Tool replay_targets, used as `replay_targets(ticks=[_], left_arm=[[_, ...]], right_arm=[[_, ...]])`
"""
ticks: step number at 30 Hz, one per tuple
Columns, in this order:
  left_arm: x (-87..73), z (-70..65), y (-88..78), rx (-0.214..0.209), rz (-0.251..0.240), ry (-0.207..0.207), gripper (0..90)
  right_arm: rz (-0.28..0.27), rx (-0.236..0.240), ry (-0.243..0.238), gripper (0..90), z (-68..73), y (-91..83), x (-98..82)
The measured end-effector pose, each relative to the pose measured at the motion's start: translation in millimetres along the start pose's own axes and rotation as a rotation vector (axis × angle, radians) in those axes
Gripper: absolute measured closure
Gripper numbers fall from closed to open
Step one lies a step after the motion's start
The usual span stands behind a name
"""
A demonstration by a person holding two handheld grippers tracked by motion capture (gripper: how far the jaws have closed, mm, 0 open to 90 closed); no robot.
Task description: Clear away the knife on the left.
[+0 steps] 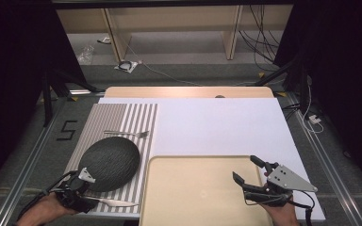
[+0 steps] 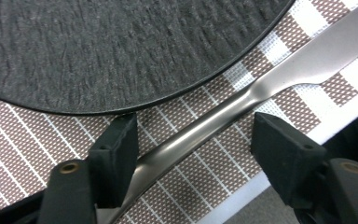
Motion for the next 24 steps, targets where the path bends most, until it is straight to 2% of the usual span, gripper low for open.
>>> replay_targets(ticks=[5, 6, 7, 8, 9, 10, 11, 12, 14, 16, 17, 18, 24], left_arm=[[3.2, -0.6, 0.1, -0.013, 0.035, 0.029, 38.1], [5.2, -2.8, 0.0, -0.016, 0.051, 0.049, 40.2], [5.2, -2.8, 0.0, -0.016, 0.051, 0.049, 40.9], [7.1, -6.2, -0.3, -0.011, 0.068, 0.075, 42.6], [7.1, -6.2, -0.3, -0.011, 0.068, 0.075, 43.7], [8.4, -9.1, -0.8, 0.001, 0.077, 0.105, 45.5], [8.4, -9.1, -0.8, 0.001, 0.077, 0.105, 47.4], [8.8, -12.6, -1.3, 0.004, 0.084, 0.128, 49.4], [9.1, -14.2, -1.4, 0.007, 0.086, 0.139, 51.6], [10.6, -17.4, -1.2, 0.017, 0.096, 0.177, 53.4], [10.6, -17.4, -1.2, 0.017, 0.096, 0.177, 54.0], [11.5, -18.4, -1.1, 0.013, 0.103, 0.197, 55.0], [12.9, -21.0, -0.8, -0.01, 0.116, 0.247, 61.5]], right_arm=[[0.0, -0.002, 0.0, 22.0, -0.6, -0.1, 0.0], [0.0, -0.001, 0.001, 22.0, -0.6, -0.1, 0.1], [0.0, -0.001, 0.0, 22.0, -0.6, -0.1, 0.0], [0.002, -0.001, 0.001, 22.0, -0.4, 0.0, -0.2], [0.001, 0.0, 0.002, 22.0, -0.2, 0.3, -0.3], [0.002, 0.001, 0.002, 22.0, -0.1, 0.4, -0.3], [0.003, 0.001, -0.002, 22.0, -0.1, 0.1, -0.2], [0.008, 0.0, -0.004, 22.0, 0.0, -0.4, -0.2], [0.003, 0.0, 0.001, 22.0, -0.2, 0.2, -0.3], [0.003, 0.001, 0.001, 22.0, -0.1, 0.4, -0.4], [0.003, 0.001, 0.001, 22.0, -0.1, 0.4, -0.4], [0.006, 0.002, -0.001, 22.1, 0.2, 0.1, -0.2], [0.015, 0.004, -0.005, 22.2, 0.5, 0.1, -0.7]])
Point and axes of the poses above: each handheld gripper's, and its own axes: y roughly forward along the jaws, x roughly out of its top, z roughly to its left, the point moved 4 cm from there along y, roughly forward along the jaws, and after that the axes turned 4 degrees about -z, right-handed, at the moved point
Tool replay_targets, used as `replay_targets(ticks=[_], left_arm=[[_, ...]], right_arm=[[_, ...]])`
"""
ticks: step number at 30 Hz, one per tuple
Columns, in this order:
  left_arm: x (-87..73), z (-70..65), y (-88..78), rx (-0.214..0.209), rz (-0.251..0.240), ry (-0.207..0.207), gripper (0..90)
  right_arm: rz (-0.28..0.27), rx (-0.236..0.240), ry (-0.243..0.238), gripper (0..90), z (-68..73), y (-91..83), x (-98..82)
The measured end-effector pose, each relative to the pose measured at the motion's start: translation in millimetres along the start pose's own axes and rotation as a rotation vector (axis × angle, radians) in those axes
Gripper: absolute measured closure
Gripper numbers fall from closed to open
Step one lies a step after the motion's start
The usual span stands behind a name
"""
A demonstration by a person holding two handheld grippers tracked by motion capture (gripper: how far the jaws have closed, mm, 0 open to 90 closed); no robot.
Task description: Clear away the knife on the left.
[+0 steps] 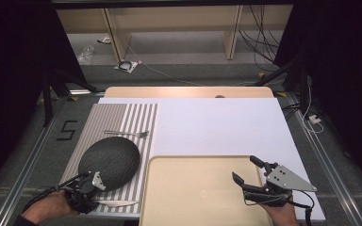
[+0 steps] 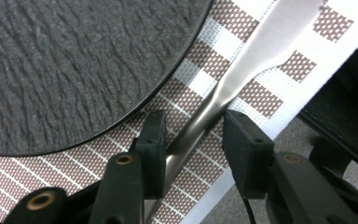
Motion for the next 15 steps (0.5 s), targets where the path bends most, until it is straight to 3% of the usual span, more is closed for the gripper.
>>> replay_targets(ticks=[7, 15], left_arm=[[1.8, -3.9, 0.0, -0.008, 0.014, 0.037, 70.0], [3.9, -6.5, 0.4, -0.007, 0.028, 0.066, 73.3]], right_arm=[[0.004, 0.0, -0.003, 22.3, 0.4, 0.2, -0.2], [0.004, -0.001, -0.001, 22.3, 1.0, 1.9, -0.9]])
Point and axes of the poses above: each handheld gripper's, and its own axes: y roughly forward along the jaws, x roughly out of its top, z roughly to its left, the point moved 4 cm from there along y, roughly forward along the jaws, and after that the axes turned 4 degrees about -z, right-handed, at the moved point
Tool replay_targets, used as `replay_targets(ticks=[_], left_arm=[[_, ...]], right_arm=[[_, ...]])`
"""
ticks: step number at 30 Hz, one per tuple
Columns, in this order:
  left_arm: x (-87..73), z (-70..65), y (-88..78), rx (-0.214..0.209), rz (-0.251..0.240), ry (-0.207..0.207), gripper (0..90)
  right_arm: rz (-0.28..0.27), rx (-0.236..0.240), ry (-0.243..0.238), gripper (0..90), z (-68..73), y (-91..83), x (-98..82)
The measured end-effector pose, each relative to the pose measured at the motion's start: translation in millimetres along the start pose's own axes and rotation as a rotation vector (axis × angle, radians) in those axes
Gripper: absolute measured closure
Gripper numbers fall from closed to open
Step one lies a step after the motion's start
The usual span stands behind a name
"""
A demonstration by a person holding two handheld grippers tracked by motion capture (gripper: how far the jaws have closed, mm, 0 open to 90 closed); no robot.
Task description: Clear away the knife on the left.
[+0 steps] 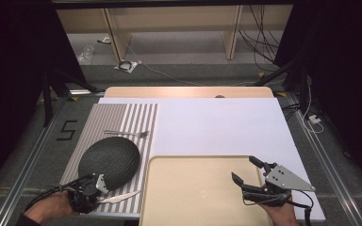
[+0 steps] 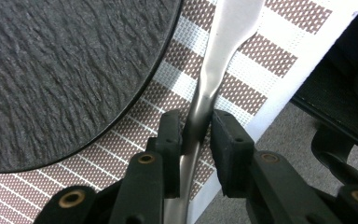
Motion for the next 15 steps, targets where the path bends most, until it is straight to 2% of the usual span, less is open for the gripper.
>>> replay_targets(ticks=[4, 7, 15], left_arm=[[0.5, -0.3, 0.1, -0.006, 0.002, 0.013, 74.1], [1.7, -0.8, -0.3, -0.007, 0.016, 0.04, 75.8], [3.5, -1.4, -0.1, -0.013, 0.018, 0.062, 78.6]], right_arm=[[-0.001, -0.001, 0.0, 22.4, -0.6, -0.3, 0.0], [-0.003, -0.001, 0.001, 22.5, -0.7, 0.2, 0.0], [0.005, 0.0, 0.001, 22.7, -0.7, -0.1, -0.2]])
Point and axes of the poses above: each handheld gripper's, and its own axes: y roughly forward along the jaws, x roughly out of its top, z roughly to its left, the point moved 4 cm from there along y, roughly forward along the jaws, and after that the axes turned 4 degrees about -z, right-handed, at the moved point
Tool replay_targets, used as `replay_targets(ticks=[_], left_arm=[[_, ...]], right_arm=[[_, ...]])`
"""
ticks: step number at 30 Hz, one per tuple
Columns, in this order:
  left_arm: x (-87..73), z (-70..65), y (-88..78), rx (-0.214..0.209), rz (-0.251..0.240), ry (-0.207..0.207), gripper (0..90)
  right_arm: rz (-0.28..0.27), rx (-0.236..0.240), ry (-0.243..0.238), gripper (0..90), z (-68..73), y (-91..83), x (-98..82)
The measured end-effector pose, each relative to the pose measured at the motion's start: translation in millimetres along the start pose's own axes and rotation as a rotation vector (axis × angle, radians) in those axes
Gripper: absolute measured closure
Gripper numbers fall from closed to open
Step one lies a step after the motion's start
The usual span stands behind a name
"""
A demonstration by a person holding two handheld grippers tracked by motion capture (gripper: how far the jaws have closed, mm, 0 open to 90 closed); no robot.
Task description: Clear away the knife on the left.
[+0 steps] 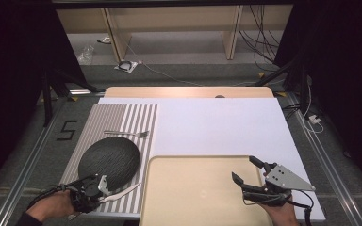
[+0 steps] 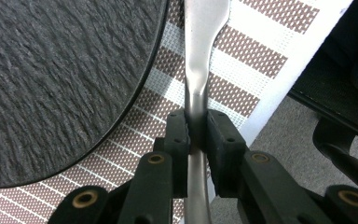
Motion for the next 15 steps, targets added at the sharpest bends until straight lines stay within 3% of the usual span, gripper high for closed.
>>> replay_targets(ticks=[6, 15], left_arm=[[0.3, -2.3, -0.4, 0.016, 0.002, 0.022, 79.2], [2.4, -5.8, -4.3, -0.018, -0.007, 0.047, 79.3]], right_arm=[[0.015, -0.003, -0.005, 22.9, 0.2, 0.0, -0.6], [0.004, 0.0, 0.0, 22.9, 0.3, 0.9, -0.7]])
Point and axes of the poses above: each handheld gripper's, and its own axes: y roughly forward along the jaws, x roughly out of its top, z roughly to its left, the point moved 4 cm from there along y, roughly forward along the jaws, and after that the axes turned 4 degrees about -z, right-handed, at the moved point
